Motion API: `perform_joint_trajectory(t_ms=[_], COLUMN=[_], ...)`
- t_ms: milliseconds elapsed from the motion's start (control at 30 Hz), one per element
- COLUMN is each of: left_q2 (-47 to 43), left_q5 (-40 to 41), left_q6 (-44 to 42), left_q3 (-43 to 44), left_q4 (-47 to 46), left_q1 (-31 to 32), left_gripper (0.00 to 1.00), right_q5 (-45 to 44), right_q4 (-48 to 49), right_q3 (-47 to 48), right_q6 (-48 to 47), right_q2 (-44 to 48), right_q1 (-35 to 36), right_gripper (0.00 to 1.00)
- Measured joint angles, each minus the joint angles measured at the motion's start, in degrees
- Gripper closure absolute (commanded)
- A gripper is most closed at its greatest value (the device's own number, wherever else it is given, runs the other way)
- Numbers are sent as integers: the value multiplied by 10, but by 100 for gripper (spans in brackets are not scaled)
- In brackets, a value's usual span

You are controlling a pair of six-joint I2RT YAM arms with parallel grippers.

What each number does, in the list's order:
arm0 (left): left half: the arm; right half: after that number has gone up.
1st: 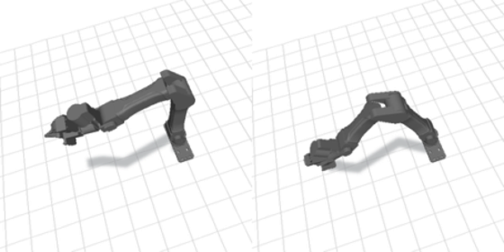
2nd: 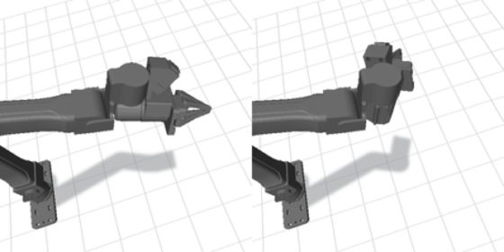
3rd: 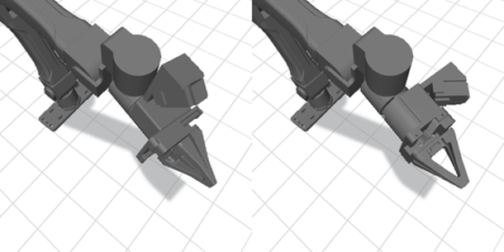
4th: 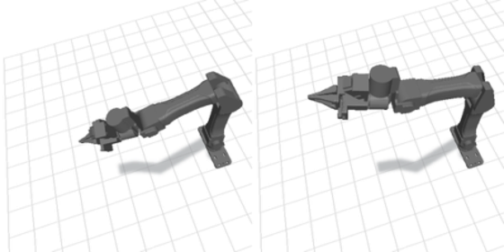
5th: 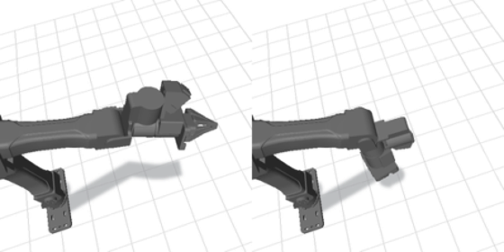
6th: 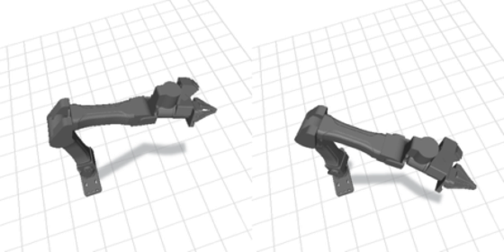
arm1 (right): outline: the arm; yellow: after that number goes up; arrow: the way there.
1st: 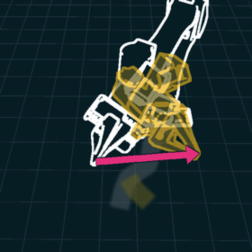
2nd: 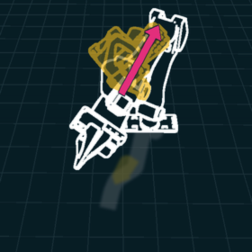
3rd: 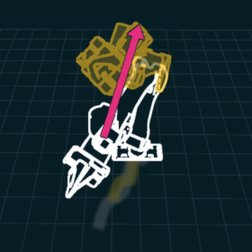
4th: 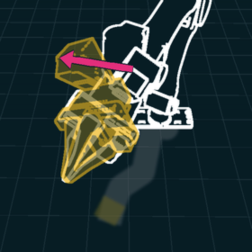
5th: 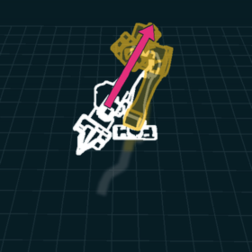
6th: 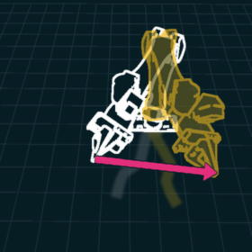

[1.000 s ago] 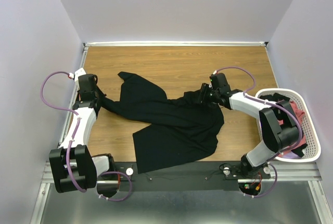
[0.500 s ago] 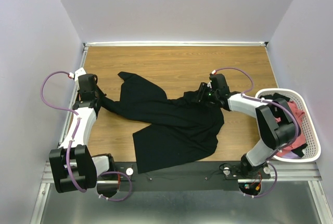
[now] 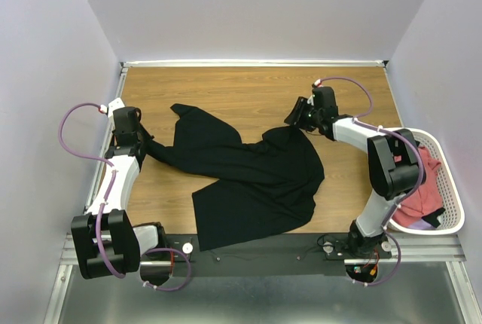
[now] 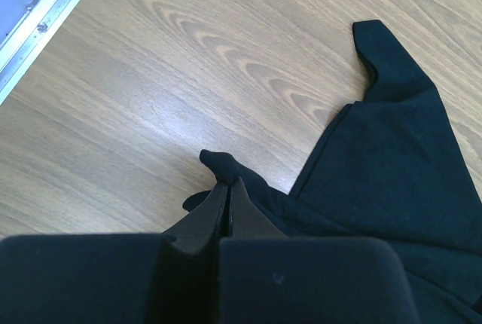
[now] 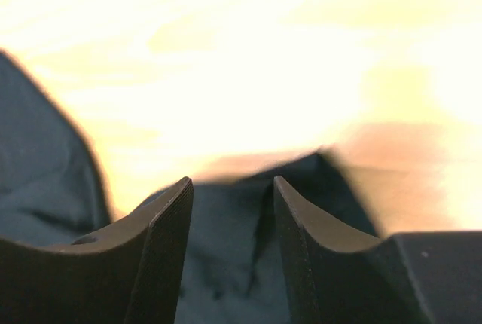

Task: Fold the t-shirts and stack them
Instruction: Flatten the tshirt out

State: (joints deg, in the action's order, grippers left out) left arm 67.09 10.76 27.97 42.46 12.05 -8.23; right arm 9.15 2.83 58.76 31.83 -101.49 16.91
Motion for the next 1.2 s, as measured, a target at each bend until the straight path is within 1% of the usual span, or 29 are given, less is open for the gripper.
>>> perform_joint_trajectory(t_ms=[100, 233, 467, 567, 900, 1200], left_q2=[0, 0, 0, 0, 0, 0], left_q5=[0, 0, 0, 0, 0, 0], left_q6=[-1, -2, -2, -2, -2, -2], left_q3=[0, 0, 0, 0, 0, 0], left_q4=[0, 0, 0, 0, 0, 0], left_q1=[0, 0, 0, 0, 0, 0], left_gripper=[100, 100, 100, 100, 100, 100], right_q5=[4, 20, 40, 60, 103, 147], right_q4=[1, 0, -5, -3, 13, 68], right_q3=[17, 14, -61, -75, -111, -111], right_q6=[-17, -25, -21, -19, -12, -12], right_q2=[-17, -14, 63, 73, 68, 18], right_q1=[-14, -15, -14, -14, -13, -13], right_gripper=[44, 45, 46, 47, 49, 50])
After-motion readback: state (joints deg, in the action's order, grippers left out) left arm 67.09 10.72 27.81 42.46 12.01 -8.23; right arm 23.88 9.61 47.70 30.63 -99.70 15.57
